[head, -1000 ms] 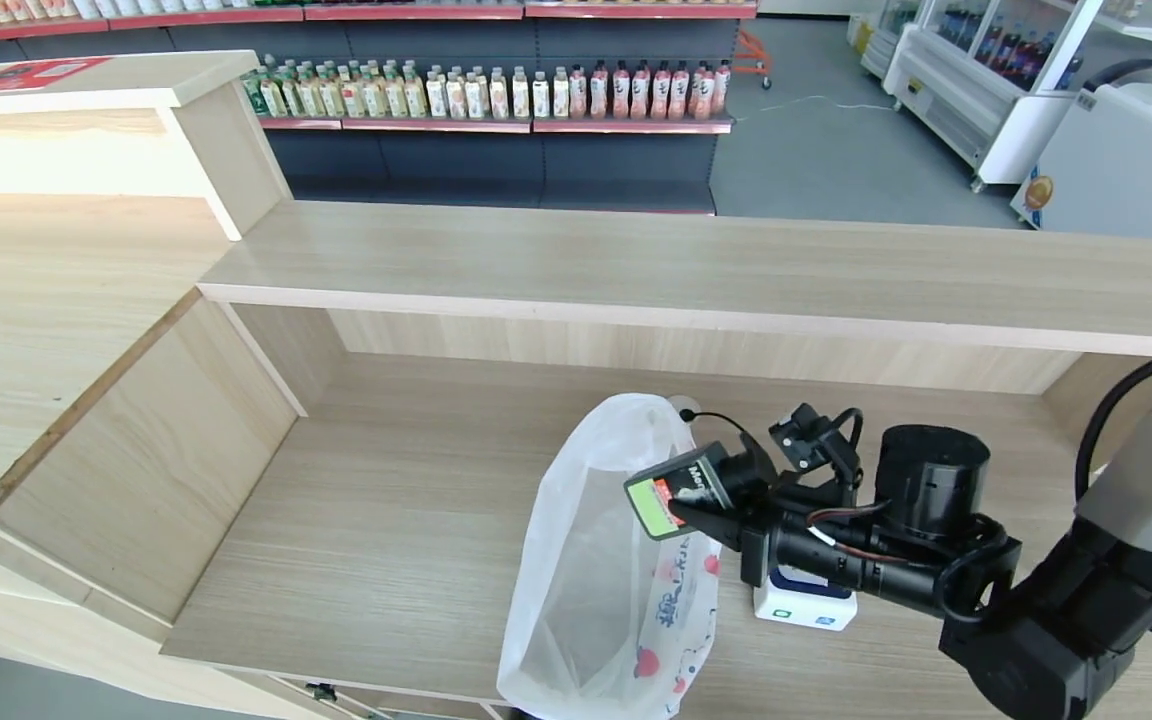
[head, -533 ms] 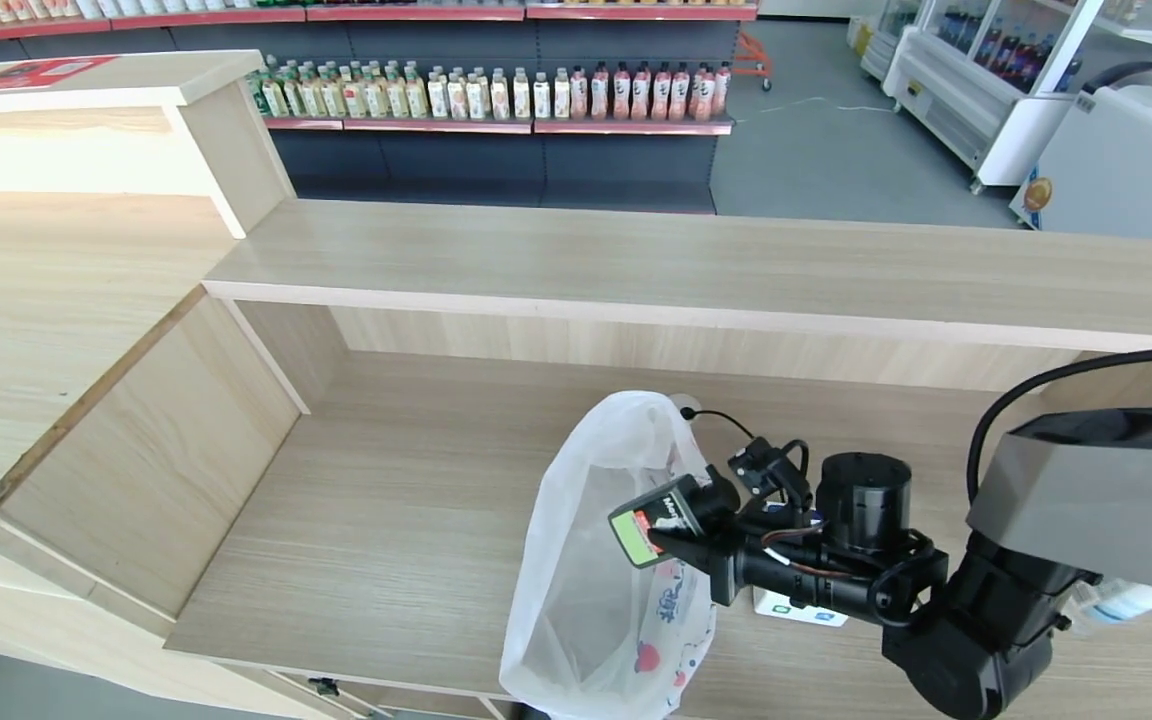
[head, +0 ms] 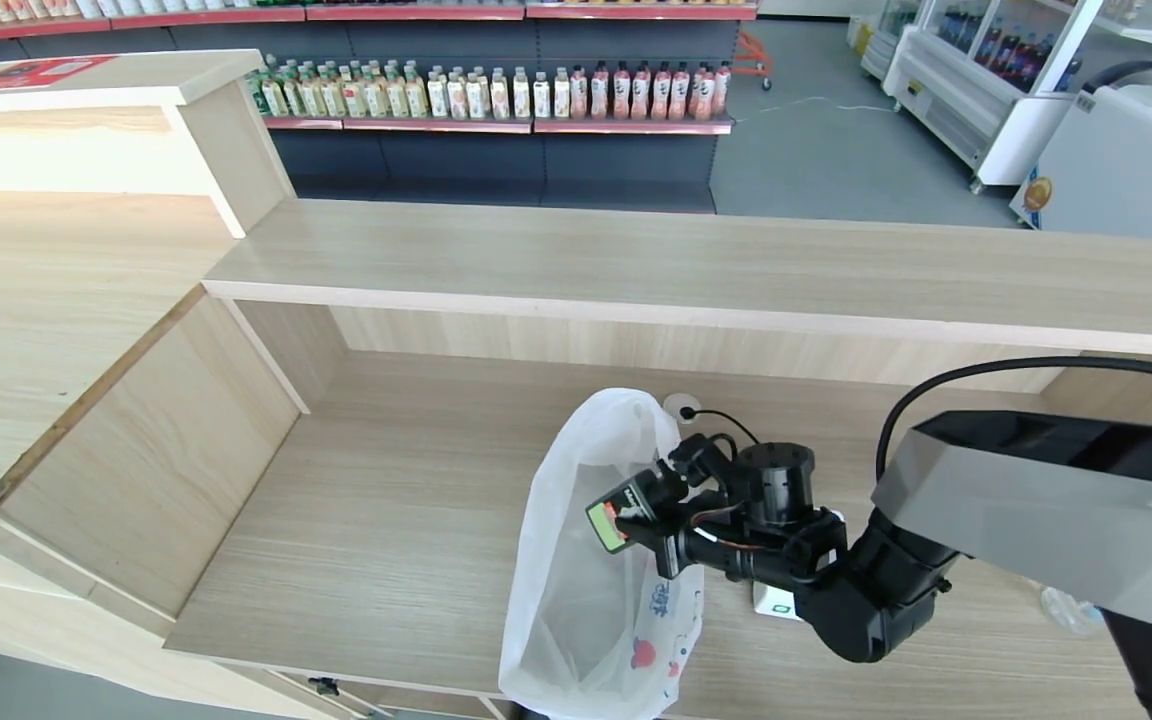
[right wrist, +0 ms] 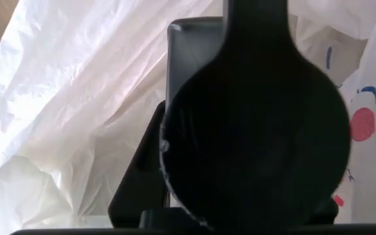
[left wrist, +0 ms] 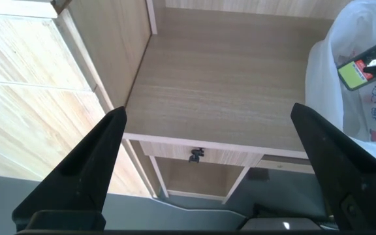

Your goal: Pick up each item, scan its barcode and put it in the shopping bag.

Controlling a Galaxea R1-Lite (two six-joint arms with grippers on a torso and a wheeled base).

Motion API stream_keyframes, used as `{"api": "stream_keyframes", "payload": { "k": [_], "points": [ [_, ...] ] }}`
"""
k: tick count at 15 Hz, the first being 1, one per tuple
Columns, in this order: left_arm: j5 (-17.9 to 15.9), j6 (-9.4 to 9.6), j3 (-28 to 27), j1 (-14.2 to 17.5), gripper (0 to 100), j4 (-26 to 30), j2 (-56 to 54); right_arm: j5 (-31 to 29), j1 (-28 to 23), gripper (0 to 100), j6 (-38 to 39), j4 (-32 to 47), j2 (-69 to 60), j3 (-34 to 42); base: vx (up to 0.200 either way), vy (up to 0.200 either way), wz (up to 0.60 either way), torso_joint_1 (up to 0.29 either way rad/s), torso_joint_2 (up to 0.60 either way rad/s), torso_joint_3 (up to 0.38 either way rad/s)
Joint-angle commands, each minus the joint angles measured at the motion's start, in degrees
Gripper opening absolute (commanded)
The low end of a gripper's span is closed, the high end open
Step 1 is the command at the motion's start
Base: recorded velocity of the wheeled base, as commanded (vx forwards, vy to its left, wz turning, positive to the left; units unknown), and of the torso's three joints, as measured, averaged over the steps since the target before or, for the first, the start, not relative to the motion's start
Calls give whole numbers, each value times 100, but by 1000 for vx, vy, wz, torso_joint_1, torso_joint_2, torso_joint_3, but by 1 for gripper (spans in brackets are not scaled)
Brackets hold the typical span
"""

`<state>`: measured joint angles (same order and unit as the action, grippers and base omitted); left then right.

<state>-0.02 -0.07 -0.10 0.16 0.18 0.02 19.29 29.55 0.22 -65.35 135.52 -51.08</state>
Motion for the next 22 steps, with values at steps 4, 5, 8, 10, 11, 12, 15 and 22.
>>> {"api": "stream_keyframes", "payload": {
  "k": [4, 5, 8, 10, 11, 12, 15, 22],
  "points": [
    [2, -1, 1, 2, 100, -1, -2, -4, 60, 100, -347, 67, 229, -157, 0, 0, 0, 0, 0, 0],
    [2, -1, 1, 2, 100, -1, -2, 5, 42, 100, -294, 67, 185, -166, 0, 0, 0, 0, 0, 0],
    [2, -1, 1, 2, 100, -1, -2, 31, -19, 100, 628, 128, -448, 1, 0, 0, 0, 0, 0, 0],
    [-6, -1, 1, 2, 100, -1, -2, 40, -213, 100, 1516, 550, -1230, 168, 0, 0, 0, 0, 0, 0],
    [-6, -1, 1, 2, 100, -1, -2, 58, -327, 100, 1771, 875, -1599, 239, 0, 0, 0, 0, 0, 0],
    [2, -1, 1, 2, 100, -1, -2, 128, -520, 100, 2149, 1438, -2241, 423, 0, 0, 0, 0, 0, 0],
    [2, -1, 1, 2, 100, -1, -2, 392, -1057, 100, 2527, 1956, -3577, 1276, 0, 0, 0, 0, 0, 0],
    [2, -1, 1, 2, 100, -1, -2, -2887, -2999, 100, -611, 3055, -5229, 3359, 0, 0, 0, 0, 0, 0]
  ]
}}
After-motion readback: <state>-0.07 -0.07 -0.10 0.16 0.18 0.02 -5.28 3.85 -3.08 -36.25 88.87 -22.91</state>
